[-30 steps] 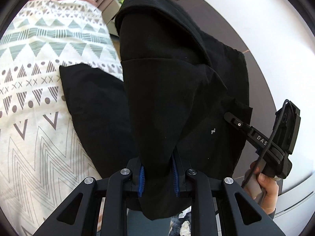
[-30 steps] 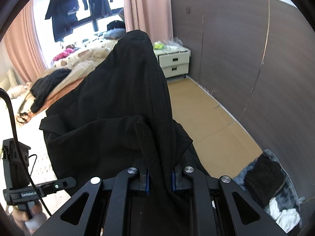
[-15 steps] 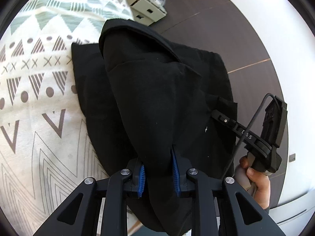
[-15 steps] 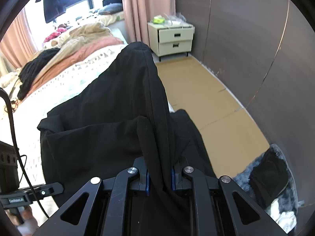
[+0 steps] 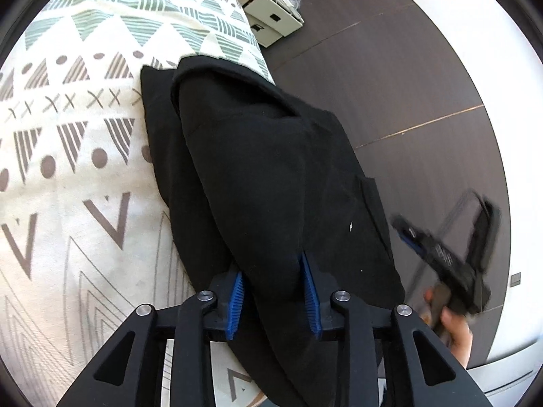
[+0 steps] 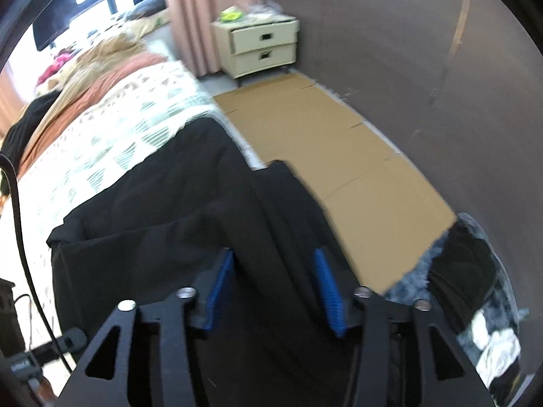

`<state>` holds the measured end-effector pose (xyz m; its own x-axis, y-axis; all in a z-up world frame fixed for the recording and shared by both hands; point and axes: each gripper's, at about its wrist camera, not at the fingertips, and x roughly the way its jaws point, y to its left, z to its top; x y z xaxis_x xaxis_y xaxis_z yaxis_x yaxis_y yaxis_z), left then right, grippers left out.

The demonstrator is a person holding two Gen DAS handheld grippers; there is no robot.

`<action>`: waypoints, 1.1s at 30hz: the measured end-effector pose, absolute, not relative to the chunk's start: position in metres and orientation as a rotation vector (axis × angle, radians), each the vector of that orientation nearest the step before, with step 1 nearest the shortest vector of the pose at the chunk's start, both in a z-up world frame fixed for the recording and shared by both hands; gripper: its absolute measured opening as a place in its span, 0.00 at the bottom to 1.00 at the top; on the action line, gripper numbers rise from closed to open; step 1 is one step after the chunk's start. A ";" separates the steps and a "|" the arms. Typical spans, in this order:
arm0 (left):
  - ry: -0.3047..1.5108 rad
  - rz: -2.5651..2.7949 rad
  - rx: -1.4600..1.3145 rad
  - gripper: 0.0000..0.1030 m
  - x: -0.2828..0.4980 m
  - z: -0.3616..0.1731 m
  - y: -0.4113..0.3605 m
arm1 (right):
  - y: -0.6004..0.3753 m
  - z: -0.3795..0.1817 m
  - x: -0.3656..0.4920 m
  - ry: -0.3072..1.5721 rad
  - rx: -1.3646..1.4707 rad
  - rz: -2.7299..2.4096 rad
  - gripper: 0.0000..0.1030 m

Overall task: Fold large clothes
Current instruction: 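Carry the shirt onto the stack of folded black clothes and open both tools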

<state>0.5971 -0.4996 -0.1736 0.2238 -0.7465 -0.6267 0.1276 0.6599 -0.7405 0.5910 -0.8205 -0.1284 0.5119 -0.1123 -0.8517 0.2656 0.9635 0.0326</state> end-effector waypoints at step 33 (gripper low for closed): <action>1.099 -0.567 -0.400 0.33 0.683 -0.166 -0.521 | -0.886 -0.195 0.420 0.733 0.829 -0.246 0.09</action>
<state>0.6831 -0.5210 -0.1665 0.3369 -0.6109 -0.7165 0.2299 0.7913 -0.5665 0.4202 -0.8859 -0.1951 0.7316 0.0763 -0.6774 0.4695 0.6641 0.5818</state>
